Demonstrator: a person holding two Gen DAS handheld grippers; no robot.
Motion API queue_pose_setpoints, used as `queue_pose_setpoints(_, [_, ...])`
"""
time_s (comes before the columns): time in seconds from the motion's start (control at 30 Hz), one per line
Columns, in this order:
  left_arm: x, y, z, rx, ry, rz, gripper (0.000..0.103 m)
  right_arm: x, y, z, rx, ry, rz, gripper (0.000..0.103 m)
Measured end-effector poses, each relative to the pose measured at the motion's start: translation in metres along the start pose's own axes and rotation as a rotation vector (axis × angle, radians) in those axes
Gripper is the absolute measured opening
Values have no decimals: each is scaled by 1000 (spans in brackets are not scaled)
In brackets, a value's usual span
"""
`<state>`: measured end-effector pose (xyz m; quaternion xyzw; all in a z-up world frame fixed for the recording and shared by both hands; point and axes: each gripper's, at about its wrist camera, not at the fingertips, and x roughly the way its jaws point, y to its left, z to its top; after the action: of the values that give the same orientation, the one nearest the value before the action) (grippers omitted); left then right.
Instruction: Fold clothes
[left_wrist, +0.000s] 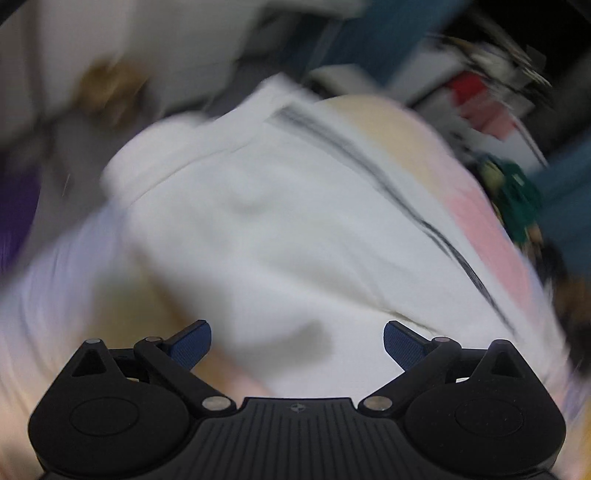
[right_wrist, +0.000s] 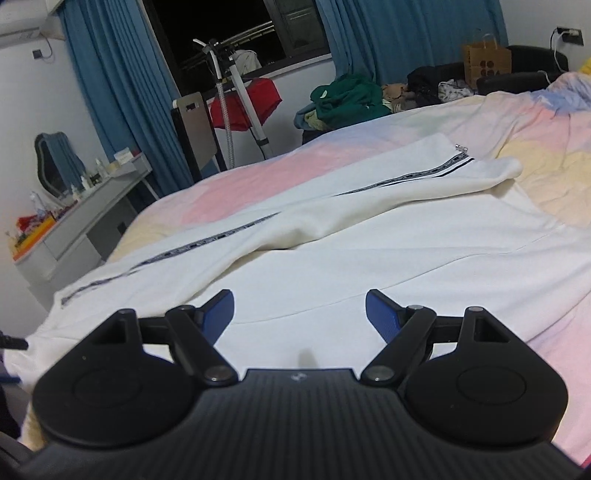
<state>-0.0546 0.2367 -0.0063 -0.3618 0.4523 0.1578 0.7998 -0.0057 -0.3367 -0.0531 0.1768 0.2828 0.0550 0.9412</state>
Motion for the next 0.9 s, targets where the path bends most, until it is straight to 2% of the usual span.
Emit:
queue_pose_setpoints(0.17, [21, 40, 12, -207, 67, 62, 93, -2, -13, 4, 73, -3, 1, 80])
queue_pose_setpoints(0.23, [27, 43, 16, -233, 57, 39, 91, -6, -29, 9, 138, -14, -7, 80])
queue_pose_setpoints(0.4, [28, 50, 16, -270, 17, -47, 88, -25, -99, 25, 414, -90, -78, 80])
queue_pose_setpoints(0.43, [28, 51, 16, -276, 9, -66, 87, -31, -114, 28, 462, -117, -119, 80])
queue_pose_setpoints(0.5, [27, 53, 15, -288, -8, -103, 87, -45, -138, 33, 515, -195, -275, 82])
queue_pose_setpoints(0.57, [27, 55, 14, -300, -25, -140, 87, -54, -162, 31, 607, -247, -350, 82])
queue_pose_setpoints(0.63, [26, 58, 13, -311, -42, -177, 87, -55, -189, 24, 722, -249, -388, 81])
queue_pose_setpoints(0.7, [25, 60, 12, -323, -59, -215, 87, -48, -210, 13, 802, -207, -457, 82])
queue_pose_setpoints(0.77, [29, 57, 10, -340, -71, -270, 87, -33, -225, 1, 875, -139, -432, 82])
queue_pose_setpoints(0.83, [29, 57, 8, -355, -83, -335, 87, -16, -241, -12, 988, -75, -338, 81])
queue_pose_setpoints(0.9, [28, 56, 3, -367, -95, -397, 86, -1, -250, -20, 1060, -51, -277, 81])
